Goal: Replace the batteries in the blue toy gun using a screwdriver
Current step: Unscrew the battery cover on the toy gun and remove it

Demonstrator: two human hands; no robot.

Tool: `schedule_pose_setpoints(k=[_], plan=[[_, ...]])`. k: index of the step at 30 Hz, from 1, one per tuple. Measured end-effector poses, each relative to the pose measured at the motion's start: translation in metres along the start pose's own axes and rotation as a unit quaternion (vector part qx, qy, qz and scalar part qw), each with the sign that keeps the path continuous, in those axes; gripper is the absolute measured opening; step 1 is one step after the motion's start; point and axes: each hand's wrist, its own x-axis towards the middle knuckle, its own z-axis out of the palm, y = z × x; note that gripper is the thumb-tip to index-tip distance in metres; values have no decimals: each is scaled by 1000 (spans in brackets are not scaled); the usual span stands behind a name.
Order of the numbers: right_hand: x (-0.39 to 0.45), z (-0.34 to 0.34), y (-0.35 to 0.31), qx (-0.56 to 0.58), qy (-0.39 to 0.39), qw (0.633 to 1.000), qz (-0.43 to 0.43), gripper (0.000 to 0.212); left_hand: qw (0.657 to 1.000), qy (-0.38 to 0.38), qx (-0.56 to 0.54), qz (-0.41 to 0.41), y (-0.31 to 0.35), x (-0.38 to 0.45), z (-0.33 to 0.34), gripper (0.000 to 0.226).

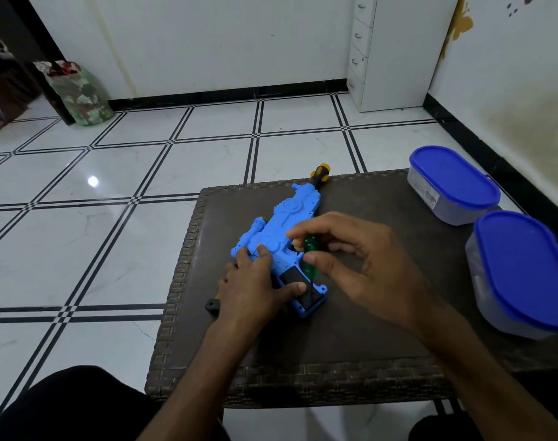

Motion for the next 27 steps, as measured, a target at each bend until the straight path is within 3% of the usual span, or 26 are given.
schedule_pose_setpoints(k=[9, 12, 15, 23, 27], plan=[[-1, 3, 1, -19, 24, 999, -11, 18, 1000, -7, -15, 4, 1, -2, -4, 98], [0, 3, 0, -6, 8, 1000, -12, 28, 1000, 3, -8, 3, 0, 1, -1, 91], [-1, 1, -4, 22, -11, 1000, 14, 35, 1000, 4, -1, 0, -1, 2, 2, 98], [-2, 2, -2, -23, 23, 999, -17, 15, 1000, 13, -9, 13, -3, 1, 1, 108], [-1, 0, -1, -12, 22, 1000, -14, 21, 1000, 9, -6, 4, -1, 0, 0, 97]])
